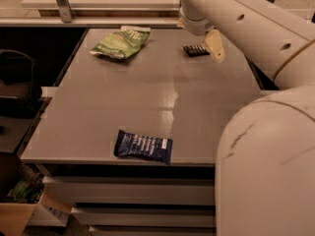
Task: Move rxbar chocolate near green jalapeno chip bag
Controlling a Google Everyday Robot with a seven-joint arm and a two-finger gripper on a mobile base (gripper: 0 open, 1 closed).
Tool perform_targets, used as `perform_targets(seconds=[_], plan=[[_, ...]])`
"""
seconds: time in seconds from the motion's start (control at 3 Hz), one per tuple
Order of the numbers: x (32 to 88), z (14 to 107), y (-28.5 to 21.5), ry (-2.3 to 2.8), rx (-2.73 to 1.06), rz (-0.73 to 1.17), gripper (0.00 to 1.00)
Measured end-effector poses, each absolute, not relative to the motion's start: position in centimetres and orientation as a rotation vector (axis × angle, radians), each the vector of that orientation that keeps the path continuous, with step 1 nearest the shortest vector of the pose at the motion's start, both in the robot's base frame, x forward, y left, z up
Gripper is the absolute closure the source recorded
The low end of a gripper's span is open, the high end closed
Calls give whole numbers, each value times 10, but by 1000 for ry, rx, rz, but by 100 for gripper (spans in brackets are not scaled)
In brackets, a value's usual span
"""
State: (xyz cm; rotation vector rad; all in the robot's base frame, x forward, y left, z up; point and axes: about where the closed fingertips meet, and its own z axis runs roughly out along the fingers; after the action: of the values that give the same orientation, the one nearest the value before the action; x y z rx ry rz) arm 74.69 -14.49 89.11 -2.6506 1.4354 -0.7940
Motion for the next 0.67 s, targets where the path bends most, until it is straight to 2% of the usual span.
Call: perform_targets(seconds=[0.67], plan=[[769, 860, -158, 1557, -2656, -814, 0]])
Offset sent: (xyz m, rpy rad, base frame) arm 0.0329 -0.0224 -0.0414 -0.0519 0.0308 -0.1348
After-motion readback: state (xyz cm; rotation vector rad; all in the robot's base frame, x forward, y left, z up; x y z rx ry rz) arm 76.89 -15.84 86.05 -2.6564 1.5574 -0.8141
